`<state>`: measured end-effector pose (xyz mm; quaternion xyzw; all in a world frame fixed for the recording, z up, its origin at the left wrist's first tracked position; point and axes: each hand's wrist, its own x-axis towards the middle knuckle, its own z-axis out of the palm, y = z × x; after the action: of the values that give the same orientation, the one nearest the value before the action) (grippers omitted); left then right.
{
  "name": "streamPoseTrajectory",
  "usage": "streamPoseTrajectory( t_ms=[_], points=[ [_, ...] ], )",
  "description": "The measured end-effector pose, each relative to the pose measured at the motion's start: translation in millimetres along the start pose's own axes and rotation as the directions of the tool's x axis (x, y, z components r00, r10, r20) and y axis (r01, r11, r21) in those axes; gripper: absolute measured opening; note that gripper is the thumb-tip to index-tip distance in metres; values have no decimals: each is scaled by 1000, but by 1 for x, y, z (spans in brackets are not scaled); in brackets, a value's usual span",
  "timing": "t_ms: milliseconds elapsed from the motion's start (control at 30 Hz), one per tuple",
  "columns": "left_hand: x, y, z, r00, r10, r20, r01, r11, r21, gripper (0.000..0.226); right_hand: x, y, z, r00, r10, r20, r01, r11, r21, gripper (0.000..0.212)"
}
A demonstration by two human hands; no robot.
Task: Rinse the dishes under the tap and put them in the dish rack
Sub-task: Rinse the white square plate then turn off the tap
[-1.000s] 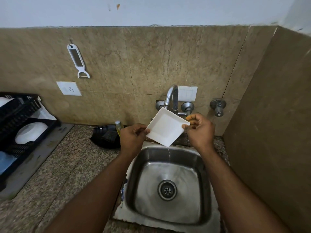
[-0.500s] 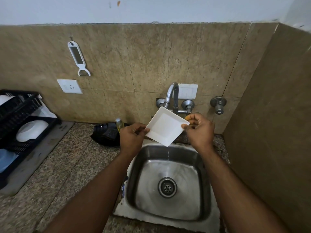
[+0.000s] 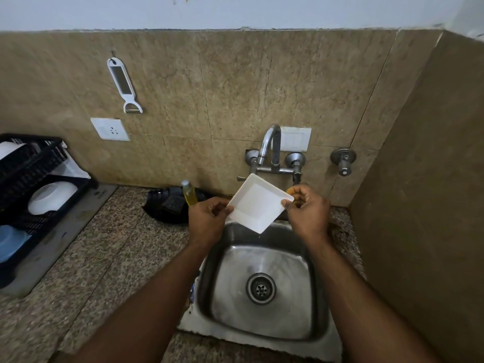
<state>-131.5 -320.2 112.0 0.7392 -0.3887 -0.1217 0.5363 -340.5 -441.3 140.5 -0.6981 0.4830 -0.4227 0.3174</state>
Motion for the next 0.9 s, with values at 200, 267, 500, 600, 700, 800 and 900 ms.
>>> streamPoseTrajectory(
  t_ms=[200, 267, 500, 600, 700, 800, 900],
  points=[
    [-38, -39, -4, 988, -133, 73, 125, 987, 103, 14, -22, 33, 21, 938, 117, 325, -31, 965, -260, 22],
    [-35, -43, -19, 980, -181, 81, 177, 982, 60, 19, -14, 23, 25, 889, 93, 449, 26, 967, -252, 11],
    [1, -35, -123, 982, -189, -12, 186, 973, -138, 7, 16, -75, 80, 655, 30, 755, -38, 999, -6, 5],
    [11, -41, -177, 973, -208, -97, 193, 970, -149, 10, 16, -117, 126, 556, -5, 831, -22, 1000, 21, 6],
    [19, -54, -236, 956, -227, -184, 207, 971, -119, 7, 8, -164, 183, 439, -26, 898, -19, 999, 39, 15],
    [35, -78, -301, 934, -209, -289, 218, 976, -1, 2, -5, -213, 241, 448, -114, 887, 81, 993, 87, 12],
    [54, -110, -384, 912, -189, -364, 293, 922, 254, 27, -19, -256, 312, 486, -233, 842, 185, 969, 162, 19]
  ],
)
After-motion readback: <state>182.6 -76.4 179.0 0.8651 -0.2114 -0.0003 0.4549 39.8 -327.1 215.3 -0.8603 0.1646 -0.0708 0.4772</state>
